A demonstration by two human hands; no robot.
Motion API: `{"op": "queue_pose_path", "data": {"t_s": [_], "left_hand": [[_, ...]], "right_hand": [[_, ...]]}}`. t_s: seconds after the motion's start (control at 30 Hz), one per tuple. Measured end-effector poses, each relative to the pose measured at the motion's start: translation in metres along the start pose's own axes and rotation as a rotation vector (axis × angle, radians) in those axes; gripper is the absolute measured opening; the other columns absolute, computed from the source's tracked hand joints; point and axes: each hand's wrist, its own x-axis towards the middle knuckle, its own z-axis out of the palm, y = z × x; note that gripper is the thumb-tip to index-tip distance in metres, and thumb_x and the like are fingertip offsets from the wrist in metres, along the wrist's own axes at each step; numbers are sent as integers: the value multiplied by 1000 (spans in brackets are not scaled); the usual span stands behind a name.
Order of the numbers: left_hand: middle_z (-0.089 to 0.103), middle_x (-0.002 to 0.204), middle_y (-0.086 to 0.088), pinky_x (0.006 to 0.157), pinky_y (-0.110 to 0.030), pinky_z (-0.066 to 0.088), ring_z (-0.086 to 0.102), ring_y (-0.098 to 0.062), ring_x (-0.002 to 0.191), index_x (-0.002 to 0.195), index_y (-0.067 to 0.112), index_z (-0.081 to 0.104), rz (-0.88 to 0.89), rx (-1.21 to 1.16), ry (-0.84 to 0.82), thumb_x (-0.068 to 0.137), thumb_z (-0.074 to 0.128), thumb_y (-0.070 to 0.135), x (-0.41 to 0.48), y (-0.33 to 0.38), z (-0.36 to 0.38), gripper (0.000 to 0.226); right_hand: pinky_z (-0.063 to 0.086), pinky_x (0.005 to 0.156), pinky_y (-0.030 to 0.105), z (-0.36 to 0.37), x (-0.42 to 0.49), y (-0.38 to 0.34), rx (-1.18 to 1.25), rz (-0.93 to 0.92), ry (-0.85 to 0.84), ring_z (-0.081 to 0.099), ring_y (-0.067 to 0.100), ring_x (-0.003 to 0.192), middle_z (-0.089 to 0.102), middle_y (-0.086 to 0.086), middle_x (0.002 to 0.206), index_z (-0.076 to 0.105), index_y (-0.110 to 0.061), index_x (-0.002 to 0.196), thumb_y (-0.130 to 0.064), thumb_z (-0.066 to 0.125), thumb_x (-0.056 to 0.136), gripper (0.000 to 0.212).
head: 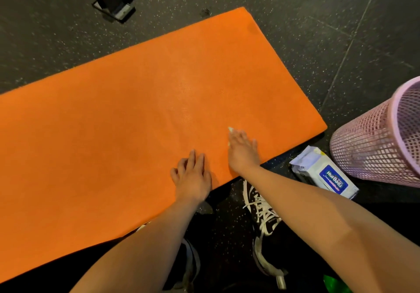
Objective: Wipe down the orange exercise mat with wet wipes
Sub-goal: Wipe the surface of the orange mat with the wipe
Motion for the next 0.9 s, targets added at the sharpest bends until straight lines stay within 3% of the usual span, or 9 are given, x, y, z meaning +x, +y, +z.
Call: {"op": "queue_pose_path", "data": {"t_s": [0.1, 0.27, 0.33, 0.53, 0.6, 0.73, 0.9], "left_hand": [[0, 169, 7, 117, -54, 7, 6, -25, 148, 158, 36, 17, 27, -7, -12, 102, 28, 52, -3, 0, -2, 60], [-1, 169, 9, 120, -55, 0, 0, -23, 151, 157, 40, 19, 48, -36, -38, 99, 30, 57, -9, -1, -2, 62], [-3, 169, 9, 120, -55, -4, -5, -23, 153, 157, 41, 19, 72, -41, -48, 98, 33, 58, -13, -1, -2, 64], [-5, 169, 5, 121, -55, -10, -13, -26, 153, 156, 43, 21, 113, -9, -62, 92, 43, 65, -21, 1, 0, 71], [-5, 169, 3, 120, -56, -10, -14, -28, 153, 155, 44, 22, 142, -2, -74, 91, 46, 64, -22, 0, 0, 71], [5, 169, 5, 122, -55, -1, -7, -28, 154, 144, 40, 36, 177, -52, -25, 99, 49, 50, -30, -2, 5, 48], [23, 165, 10, 121, -56, 5, 3, -34, 154, 123, 33, 51, 158, -72, -10, 102, 49, 42, -29, 7, 2, 23]], "right_hand": [[-3, 126, 47, 5, -12, -6, 38, 79, 31, -6, 15, 156, 1, -3, 170, 12, -19, 163, -23, 25, 109, 56], [0, 127, 43, 24, -54, -24, 64, -288, -71, 4, 13, 156, 13, -3, 169, 23, -20, 161, -26, 28, 110, 51], [-2, 127, 44, 23, -60, -11, 35, -318, -74, 1, 12, 156, 11, -6, 169, 21, -23, 162, -27, 29, 111, 52], [0, 126, 50, 13, -69, 3, 19, 74, 1, -7, 19, 156, -3, -3, 170, 10, -18, 163, -24, 31, 108, 59], [3, 126, 49, 16, -69, -15, 42, 69, -62, -5, 22, 156, -2, 1, 170, 9, -16, 163, -20, 35, 105, 63], [8, 126, 49, 17, -73, -24, -13, -161, -139, 3, 22, 156, 7, 1, 170, 18, -20, 162, -22, 39, 108, 58], [5, 126, 51, 9, -84, -4, -14, 35, -60, -1, 20, 156, 6, 0, 170, 16, -16, 162, -18, 40, 104, 62]]}}
